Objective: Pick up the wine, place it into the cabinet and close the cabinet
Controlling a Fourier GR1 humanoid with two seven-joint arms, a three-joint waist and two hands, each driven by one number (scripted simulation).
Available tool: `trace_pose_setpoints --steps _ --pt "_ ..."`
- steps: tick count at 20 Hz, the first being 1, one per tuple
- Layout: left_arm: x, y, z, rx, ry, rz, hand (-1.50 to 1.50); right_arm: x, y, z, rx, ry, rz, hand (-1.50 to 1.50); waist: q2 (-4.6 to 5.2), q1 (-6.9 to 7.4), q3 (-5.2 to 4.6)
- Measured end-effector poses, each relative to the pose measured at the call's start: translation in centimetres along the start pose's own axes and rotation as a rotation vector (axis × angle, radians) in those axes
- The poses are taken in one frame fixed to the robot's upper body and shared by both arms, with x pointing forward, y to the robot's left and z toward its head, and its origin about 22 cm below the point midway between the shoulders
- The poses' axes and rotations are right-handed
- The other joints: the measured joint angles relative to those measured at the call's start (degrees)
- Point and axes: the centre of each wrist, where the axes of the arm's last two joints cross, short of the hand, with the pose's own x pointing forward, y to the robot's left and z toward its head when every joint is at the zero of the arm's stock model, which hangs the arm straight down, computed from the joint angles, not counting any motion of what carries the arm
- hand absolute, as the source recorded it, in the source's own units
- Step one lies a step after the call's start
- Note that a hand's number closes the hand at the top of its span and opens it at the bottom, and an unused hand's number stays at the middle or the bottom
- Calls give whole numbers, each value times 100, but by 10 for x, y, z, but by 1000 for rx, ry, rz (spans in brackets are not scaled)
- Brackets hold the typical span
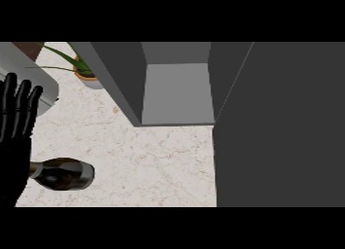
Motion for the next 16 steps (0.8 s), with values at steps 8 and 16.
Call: trace_pose_setpoints --steps 8,16 --pt "-14 12 11 -336 53 362 -150 1 5 16 122 60 -73 -150 -77 50 -106" --pt "-16 72 33 -484 246 626 -150 31 13 38 273 165 -209 -150 -138 94 -112"
